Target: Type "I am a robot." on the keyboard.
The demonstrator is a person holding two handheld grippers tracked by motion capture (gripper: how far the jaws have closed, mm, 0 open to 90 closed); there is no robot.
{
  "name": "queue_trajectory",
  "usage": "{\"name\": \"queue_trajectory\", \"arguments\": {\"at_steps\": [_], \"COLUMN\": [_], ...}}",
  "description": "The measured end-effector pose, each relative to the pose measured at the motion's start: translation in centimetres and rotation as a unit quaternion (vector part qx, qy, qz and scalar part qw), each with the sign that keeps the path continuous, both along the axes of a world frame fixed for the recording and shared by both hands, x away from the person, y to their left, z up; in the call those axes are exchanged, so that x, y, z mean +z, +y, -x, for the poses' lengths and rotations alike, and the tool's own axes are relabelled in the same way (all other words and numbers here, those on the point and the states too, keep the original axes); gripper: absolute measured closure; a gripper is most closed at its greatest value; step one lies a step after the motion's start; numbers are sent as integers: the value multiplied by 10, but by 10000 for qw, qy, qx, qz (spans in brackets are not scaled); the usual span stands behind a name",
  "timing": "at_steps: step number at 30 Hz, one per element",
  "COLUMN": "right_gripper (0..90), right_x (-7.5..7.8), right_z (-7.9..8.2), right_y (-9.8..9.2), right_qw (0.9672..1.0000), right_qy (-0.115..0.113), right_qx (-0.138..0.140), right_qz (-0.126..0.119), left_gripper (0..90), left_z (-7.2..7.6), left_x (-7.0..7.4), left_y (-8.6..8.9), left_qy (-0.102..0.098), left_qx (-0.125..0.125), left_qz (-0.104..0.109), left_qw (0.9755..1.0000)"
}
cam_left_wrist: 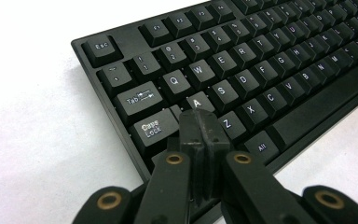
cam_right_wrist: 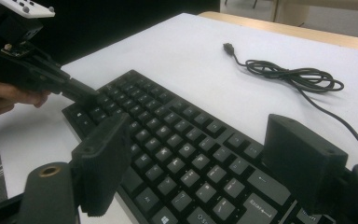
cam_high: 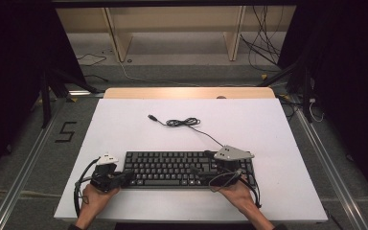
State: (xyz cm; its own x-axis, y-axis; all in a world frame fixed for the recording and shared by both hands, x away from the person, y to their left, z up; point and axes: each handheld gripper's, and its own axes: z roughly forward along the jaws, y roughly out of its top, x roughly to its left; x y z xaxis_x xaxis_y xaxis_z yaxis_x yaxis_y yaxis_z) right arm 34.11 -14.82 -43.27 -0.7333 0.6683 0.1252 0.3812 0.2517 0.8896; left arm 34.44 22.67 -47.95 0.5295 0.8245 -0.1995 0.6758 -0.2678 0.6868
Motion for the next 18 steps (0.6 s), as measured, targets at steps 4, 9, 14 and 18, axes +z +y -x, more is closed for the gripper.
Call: {"name": "queue_trajectory", "arguments": {"at_steps": [4,9,14,18], "right_gripper": [244,244,244,244], "right_x": [0,-1,-1,-1], "right_z": [1,1,1,2], "right_y": [0,1,2,3], "right_qw": [10000,10000,10000,10000], "right_qy": [5,-1,5,4], "right_qx": [19,28,44,50], "right_qz": [12,6,15,20], "left_gripper": [894,892,859,810], "left_z": [0,1,3,4], "left_x": [0,2,8,10], "left_y": [-1,-1,-1,-1], "left_qy": [-14,-76,-296,-376], "left_qx": [-11,-3,20,19], "left_qz": [-34,-53,86,171], "left_qw": [10000,10000,9995,9991]}}
